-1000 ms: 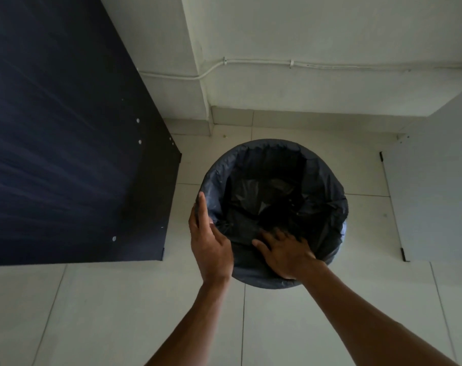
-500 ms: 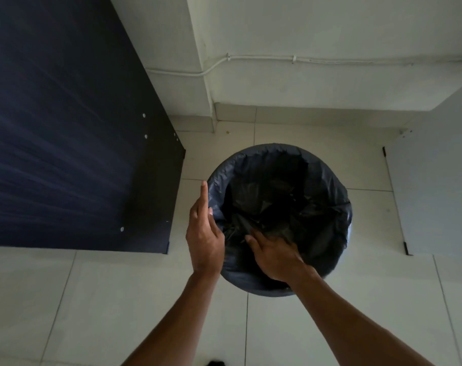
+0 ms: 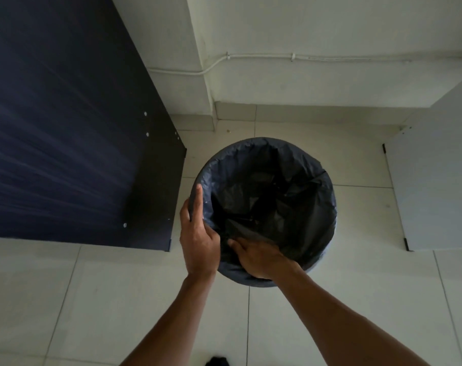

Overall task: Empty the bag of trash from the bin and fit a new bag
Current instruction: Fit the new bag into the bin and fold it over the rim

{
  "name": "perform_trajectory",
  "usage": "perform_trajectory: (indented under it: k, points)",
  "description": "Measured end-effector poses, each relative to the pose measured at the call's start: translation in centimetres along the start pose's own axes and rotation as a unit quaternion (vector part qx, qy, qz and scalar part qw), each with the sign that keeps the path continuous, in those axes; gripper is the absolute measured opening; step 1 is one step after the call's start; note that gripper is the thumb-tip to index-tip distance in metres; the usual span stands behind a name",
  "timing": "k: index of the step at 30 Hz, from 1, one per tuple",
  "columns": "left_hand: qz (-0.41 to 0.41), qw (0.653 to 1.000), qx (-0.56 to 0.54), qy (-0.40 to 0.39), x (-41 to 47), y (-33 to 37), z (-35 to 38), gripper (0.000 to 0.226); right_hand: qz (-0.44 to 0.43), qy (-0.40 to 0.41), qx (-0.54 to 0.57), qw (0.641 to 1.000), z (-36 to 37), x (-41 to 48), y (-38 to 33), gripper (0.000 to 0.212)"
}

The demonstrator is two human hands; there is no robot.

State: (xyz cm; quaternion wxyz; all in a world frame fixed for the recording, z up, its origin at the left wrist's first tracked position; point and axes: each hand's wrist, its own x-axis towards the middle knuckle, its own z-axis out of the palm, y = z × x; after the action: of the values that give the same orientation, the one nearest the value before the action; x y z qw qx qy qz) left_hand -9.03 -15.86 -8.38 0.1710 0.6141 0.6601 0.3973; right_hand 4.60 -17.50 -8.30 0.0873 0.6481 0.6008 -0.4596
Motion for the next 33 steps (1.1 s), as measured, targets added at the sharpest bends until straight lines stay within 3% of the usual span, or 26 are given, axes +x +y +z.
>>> perform_trajectory:
  k: [3, 7, 9, 12, 13, 15, 17, 20, 21, 23, 25, 27, 31, 33]
  points:
    - [-0.014, 0.999, 0.043, 0.015, 0.6, 0.4, -0.1, 0.061, 0.036, -0.046, 0.008, 0.998, 1.4, -0.1, 0.2, 0.058]
    - [-0.011, 0.998, 0.056, -0.014, 1.6, 0.0, -0.6, 0.067, 0.021, -0.097, -0.062, 0.993, 2.0, 0.7, 1.5, 0.136]
    - [-0.003, 0.999, 0.043, -0.020, 1.3, -0.1, -0.9, 0.071, 0.013, -0.054, -0.032, 0.998, 1.7, 0.7, 1.2, 0.127]
    - [-0.008, 1.000, 0.015, 0.010, -0.7, 0.8, -0.9, 0.068, -0.033, 0.015, 0.003, 0.999, 1.0, 0.1, -0.7, 0.061]
    - [-0.010, 1.000, 0.002, 0.020, -1.3, 1.1, -0.9, 0.066, -0.049, 0.022, 0.016, 0.998, 1.0, -0.1, -1.1, 0.054]
    - [-0.011, 1.000, -0.003, 0.025, -1.4, 1.4, -1.0, 0.062, -0.070, 0.024, 0.049, 0.996, 2.1, -0.6, -1.2, 0.061]
    - [-0.024, 0.999, 0.021, 0.015, -0.3, 1.2, -1.1, 0.062, -0.019, -0.018, 0.071, 0.997, 3.1, -0.5, -0.8, 0.061]
    - [-0.032, 0.999, 0.020, -0.022, 0.9, 0.5, -1.6, 0.067, -0.013, -0.075, 0.026, 0.997, 4.1, -0.2, 0.2, 0.105]
    - [-0.019, 0.999, 0.017, -0.033, 0.9, 0.1, -1.8, 0.068, -0.024, -0.072, 0.001, 0.997, 4.1, -0.1, 0.1, 0.098]
    - [0.007, 0.999, 0.014, -0.046, 0.7, -0.4, -2.2, 0.067, -0.033, -0.060, -0.067, 0.995, 3.6, -0.2, 0.0, 0.065]
    - [0.018, 0.999, 0.010, -0.042, 0.2, -0.9, -2.4, 0.064, -0.030, -0.088, -0.113, 0.989, 3.7, -0.5, 0.9, 0.056]
    - [0.027, 0.999, 0.016, -0.042, 0.1, -1.2, -2.6, 0.062, -0.008, -0.102, -0.119, 0.988, 3.8, -1.2, 1.9, 0.058]
    - [0.033, 0.996, 0.067, -0.058, 1.2, -0.8, -2.5, 0.059, -0.019, 0.058, -0.186, 0.981, 2.6, -2.0, 4.1, 0.074]
    - [0.042, 0.992, 0.098, -0.068, 1.9, -0.2, -2.2, 0.062, 0.006, 0.065, -0.258, 0.964, 1.4, -1.8, 5.1, 0.079]
